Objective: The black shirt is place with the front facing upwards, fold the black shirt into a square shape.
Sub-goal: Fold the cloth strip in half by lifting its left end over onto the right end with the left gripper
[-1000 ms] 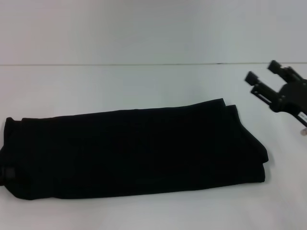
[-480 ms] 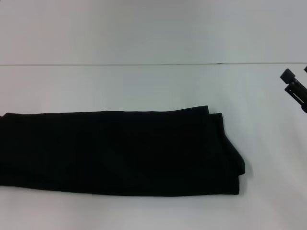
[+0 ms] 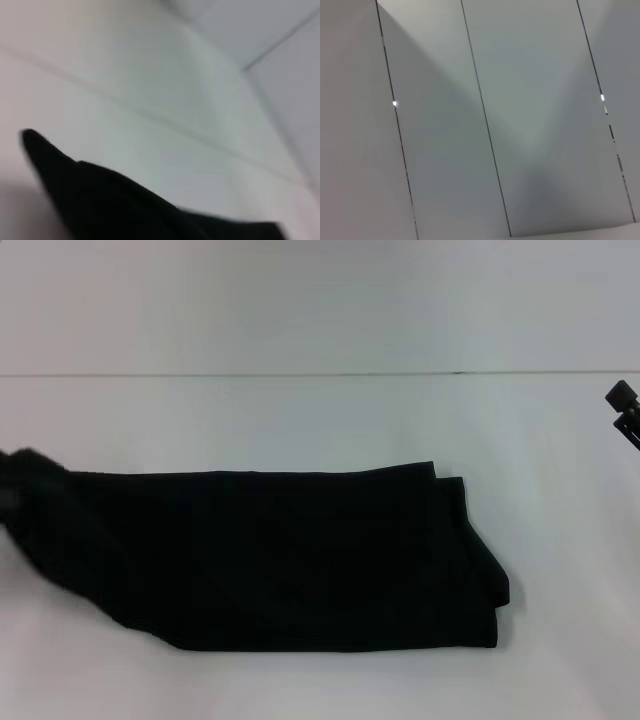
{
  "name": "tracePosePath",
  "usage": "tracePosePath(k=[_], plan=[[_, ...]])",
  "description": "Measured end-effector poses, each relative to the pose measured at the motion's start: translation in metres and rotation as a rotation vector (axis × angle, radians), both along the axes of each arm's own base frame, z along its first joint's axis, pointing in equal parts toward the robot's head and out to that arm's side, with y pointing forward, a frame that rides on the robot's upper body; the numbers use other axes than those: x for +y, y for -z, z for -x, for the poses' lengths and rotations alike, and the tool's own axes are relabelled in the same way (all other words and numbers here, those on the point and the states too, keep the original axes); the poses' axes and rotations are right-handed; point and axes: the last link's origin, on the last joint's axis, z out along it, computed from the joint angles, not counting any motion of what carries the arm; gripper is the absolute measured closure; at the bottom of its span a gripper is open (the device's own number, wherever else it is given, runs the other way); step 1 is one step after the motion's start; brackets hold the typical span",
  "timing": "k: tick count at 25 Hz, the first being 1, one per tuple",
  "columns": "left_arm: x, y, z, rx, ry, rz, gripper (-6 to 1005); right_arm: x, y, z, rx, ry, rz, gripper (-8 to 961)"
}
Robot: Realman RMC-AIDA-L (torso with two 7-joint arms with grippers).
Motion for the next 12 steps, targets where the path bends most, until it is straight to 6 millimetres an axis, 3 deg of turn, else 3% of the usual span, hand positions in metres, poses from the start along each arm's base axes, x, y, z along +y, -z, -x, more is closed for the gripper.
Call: tracePosePath(k=[5, 12], plan=[[0.019, 0.014, -0.041, -0.112, 0.159, -0.013, 969, -0.001, 0.0, -0.001, -0.005, 0.003, -0.003, 129], [0.044, 0.053, -0.097, -0.165, 0.337, 0.085, 969, -0.009, -0.007, -0.011, -0.004, 0.033, -0.043, 129]])
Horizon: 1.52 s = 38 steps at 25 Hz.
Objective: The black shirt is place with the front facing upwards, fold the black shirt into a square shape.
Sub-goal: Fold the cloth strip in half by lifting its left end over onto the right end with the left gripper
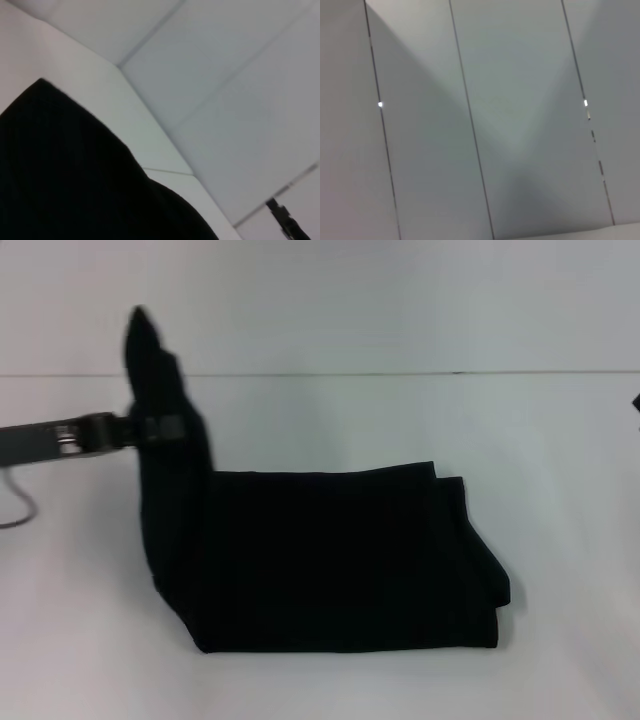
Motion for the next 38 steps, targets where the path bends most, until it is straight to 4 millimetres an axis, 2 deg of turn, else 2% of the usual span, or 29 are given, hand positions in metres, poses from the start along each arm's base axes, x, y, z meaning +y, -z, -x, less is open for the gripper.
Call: tracePosePath(k=[8, 11, 15, 20, 24, 29, 38], plan=[[0.014, 0.059, -0.06, -0.034, 0.151, 0.09, 970, -0.013, -0.007, -0.011, 0.013, 0.026, -0.037, 128], [0.016, 0.094, -0.079, -0.014, 0.173, 0.136, 970, -0.016, -0.007, -0.013, 0.012, 0.036, -0.043, 128], [0.011, 0.137, -0.09, 0.02, 0.171, 0.188, 970, -0.019, -0.006, -0.015, 0.014, 0.045, -0.045, 127], [0.009, 0.173, -0.093, 0.004, 0.146, 0.151, 969, -0.02, -0.004, -0.015, 0.016, 0.047, -0.039, 127], [0.008, 0.19, -0.095, 0.02, 0.151, 0.125, 969, -0.021, -0.001, -0.014, 0.021, 0.046, -0.031, 127], [0.001, 0.199, -0.096, 0.023, 0.164, 0.142, 969, -0.021, 0.002, -0.014, 0.023, 0.043, -0.019, 129], [-0.012, 0.21, -0.096, 0.032, 0.201, 0.189, 857, -0.018, 0.01, -0.008, 0.021, 0.024, 0.021, 131]])
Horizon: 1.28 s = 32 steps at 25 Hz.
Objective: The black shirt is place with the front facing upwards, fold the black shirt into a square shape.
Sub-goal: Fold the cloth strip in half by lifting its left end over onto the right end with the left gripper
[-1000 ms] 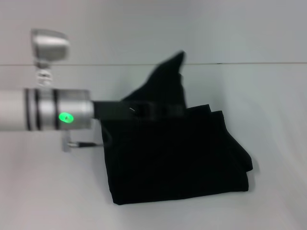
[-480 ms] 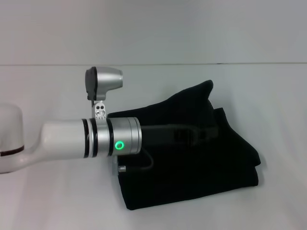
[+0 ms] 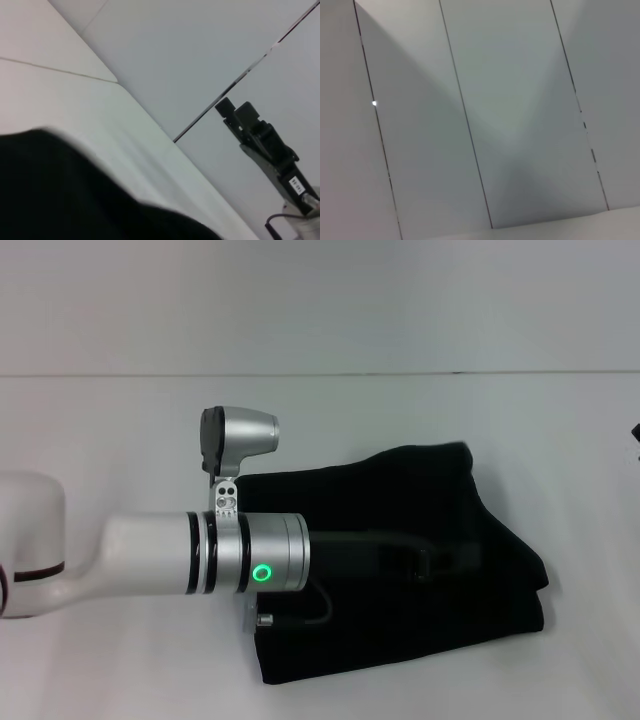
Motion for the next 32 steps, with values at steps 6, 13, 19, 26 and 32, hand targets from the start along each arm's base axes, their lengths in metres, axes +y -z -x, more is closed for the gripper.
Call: tracePosePath(k=[6, 13, 19, 26, 32], plan=[[-0.004, -0.001, -0.004, -0.042, -0.002, 0.014, 696, 0.0, 0.003, 0.002, 0.001, -0.008, 0.017, 133], [-0.001, -0.027, 0.001, -0.112, 0.02, -0.016, 517, 0.005, 0.008, 0.011, -0.006, -0.061, 0.082, 134], [0.007, -0.05, 0.041, -0.004, -0.04, -0.111, 384, 0.008, 0.007, 0.04, -0.025, -0.252, 0.297, 136], [-0.002, -0.053, 0.064, 0.063, -0.055, -0.112, 125, 0.008, 0.027, 0.048, -0.108, -0.282, 0.588, 272], [0.007, -0.049, 0.061, 0.108, -0.047, -0.14, 112, 0.011, 0.058, 0.038, -0.176, -0.17, 0.725, 434]])
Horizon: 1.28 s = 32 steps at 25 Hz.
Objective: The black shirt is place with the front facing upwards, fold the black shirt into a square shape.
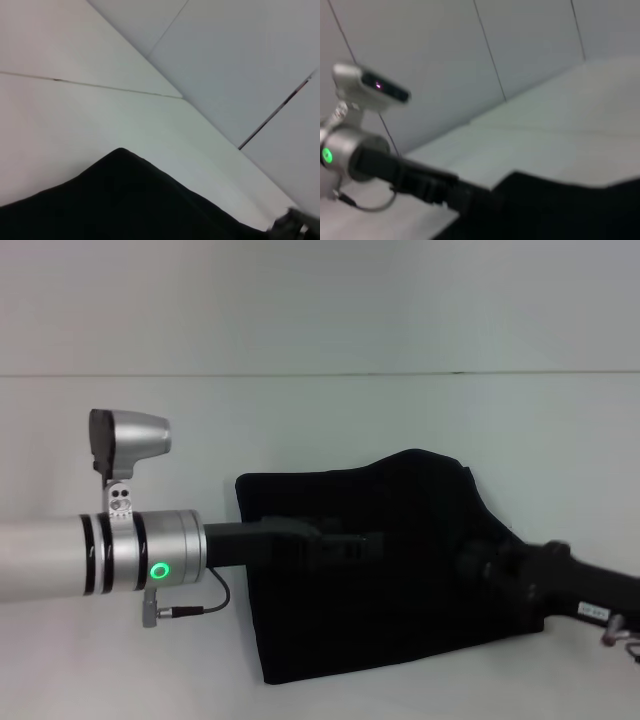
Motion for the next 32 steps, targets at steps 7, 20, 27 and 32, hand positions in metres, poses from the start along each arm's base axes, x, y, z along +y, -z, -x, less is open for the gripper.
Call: tracePosePath(k=[7, 20, 27, 32], plan=[[0.007, -0.003, -0.006, 0.005, 0.014, -0.009, 112, -0.006, 0.012, -0.022, -0.09, 0.109, 0.035, 761], [0.009, -0.002, -0.006, 0.015, 0.012, -0.012, 112, -0.017, 0.013, -0.047, -0.133, 0.237, 0.042, 933], [0.003, -0.001, -0.005, 0.004, 0.016, 0.009, 113, -0.026, -0.011, -0.047, -0.023, 0.201, -0.058, 934], [-0.011, 0.004, -0.005, 0.011, 0.061, 0.082, 113, -0.027, -0.025, -0.043, 0.036, 0.16, -0.139, 934]])
